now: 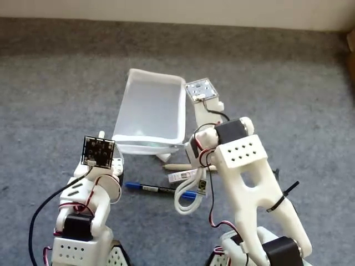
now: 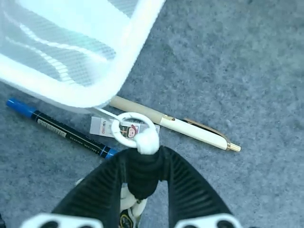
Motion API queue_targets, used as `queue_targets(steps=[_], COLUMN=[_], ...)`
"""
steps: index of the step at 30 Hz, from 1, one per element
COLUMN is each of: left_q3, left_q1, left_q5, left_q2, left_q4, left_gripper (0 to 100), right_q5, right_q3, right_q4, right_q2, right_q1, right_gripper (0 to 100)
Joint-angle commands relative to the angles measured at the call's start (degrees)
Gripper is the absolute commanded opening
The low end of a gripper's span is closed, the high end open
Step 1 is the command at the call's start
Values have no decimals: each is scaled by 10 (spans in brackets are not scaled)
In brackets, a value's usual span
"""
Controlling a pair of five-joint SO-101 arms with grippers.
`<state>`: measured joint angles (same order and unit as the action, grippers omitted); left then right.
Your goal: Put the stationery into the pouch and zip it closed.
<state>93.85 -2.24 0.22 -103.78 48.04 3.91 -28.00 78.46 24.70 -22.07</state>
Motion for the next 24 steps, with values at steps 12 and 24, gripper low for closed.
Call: queue_targets(steps=[12, 24], left_q3=[-25, -24], left_q1=[2, 3], left_q5=[11, 38], left_q2=[-8, -8], left_q4=[-5, -5], left_gripper=[157, 179], right_q5=[3, 6], right_q3=[37, 36], right_q4=[42, 86], right_q2=[86, 237], right_q1=[-58, -102], right_gripper=[5, 5])
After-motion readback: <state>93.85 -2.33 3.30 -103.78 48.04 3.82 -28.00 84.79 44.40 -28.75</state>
